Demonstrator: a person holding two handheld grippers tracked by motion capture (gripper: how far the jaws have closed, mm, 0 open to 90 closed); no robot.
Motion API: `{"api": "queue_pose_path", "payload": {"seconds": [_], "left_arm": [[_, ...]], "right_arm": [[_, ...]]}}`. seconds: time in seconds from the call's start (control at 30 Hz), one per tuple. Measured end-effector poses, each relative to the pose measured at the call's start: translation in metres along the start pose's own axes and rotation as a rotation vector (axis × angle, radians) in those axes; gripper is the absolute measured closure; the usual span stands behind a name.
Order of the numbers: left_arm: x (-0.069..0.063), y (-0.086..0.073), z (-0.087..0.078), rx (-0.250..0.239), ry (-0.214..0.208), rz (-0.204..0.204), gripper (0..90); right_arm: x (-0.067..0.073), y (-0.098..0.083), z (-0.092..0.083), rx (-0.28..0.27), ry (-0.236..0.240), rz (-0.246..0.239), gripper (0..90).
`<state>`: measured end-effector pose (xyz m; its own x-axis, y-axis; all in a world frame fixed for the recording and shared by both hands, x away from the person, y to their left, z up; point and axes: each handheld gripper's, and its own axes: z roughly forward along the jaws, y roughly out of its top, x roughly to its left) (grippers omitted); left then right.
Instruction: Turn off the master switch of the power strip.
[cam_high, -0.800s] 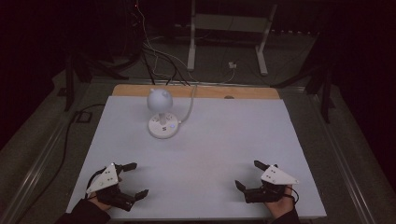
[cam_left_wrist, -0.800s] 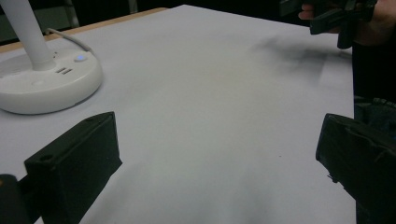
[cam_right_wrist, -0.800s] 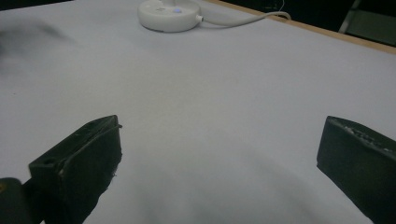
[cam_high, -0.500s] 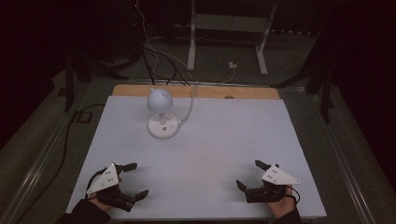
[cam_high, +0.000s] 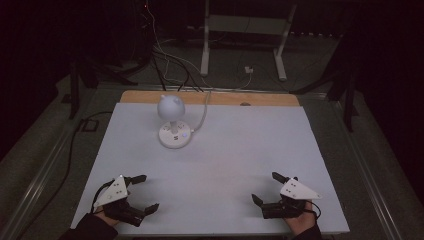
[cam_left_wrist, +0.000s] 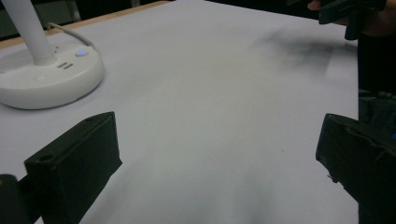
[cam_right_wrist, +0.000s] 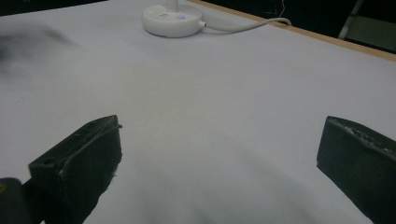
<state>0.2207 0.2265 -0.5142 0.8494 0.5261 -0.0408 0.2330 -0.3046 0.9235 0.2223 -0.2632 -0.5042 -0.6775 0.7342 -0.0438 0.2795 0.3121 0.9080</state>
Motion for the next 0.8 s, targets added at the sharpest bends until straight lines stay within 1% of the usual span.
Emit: {"api": "queue_pose_path", "payload": {"seconds": [0.03, 0.17, 0.3, 0.33, 0.4, 0.43, 0.57, 0.73, 0.8], "left_arm": [[-0.001, 0.0, 0.001, 0.013, -0.005, 0.007, 0.3], [-0.002, 0.001, 0.002, 0.022, -0.019, 0.011, 0.3], [-0.004, 0.001, 0.005, 0.043, -0.038, 0.013, 0.3], [-0.005, 0.003, 0.006, 0.041, -0.049, 0.009, 0.3], [-0.005, 0.004, 0.007, 0.037, -0.055, 0.005, 0.3], [-0.006, 0.005, 0.007, 0.034, -0.055, 0.007, 0.3], [-0.008, 0.009, 0.008, 0.032, -0.075, 0.012, 0.3], [-0.008, 0.017, 0.009, 0.029, -0.088, 0.021, 0.3], [-0.008, 0.02, 0.009, 0.026, -0.092, 0.015, 0.3]], "right_arm": [[0.0, 0.001, -0.001, -0.006, -0.001, 0.003, 0.0], [0.001, 0.002, -0.002, -0.014, -0.004, 0.0, 0.0], [0.002, 0.002, -0.002, -0.018, -0.007, 0.002, 0.0], [0.002, 0.002, -0.002, -0.021, -0.008, 0.0, 0.0], [0.002, 0.003, -0.003, -0.027, -0.01, 0.001, 0.0], [0.002, 0.003, -0.003, -0.027, -0.01, 0.001, 0.0], [0.004, 0.004, -0.004, -0.041, -0.014, 0.0, 0.0], [0.005, 0.004, -0.003, -0.041, -0.016, -0.003, 0.0], [0.005, 0.004, -0.003, -0.041, -0.017, -0.001, 0.0]]}}
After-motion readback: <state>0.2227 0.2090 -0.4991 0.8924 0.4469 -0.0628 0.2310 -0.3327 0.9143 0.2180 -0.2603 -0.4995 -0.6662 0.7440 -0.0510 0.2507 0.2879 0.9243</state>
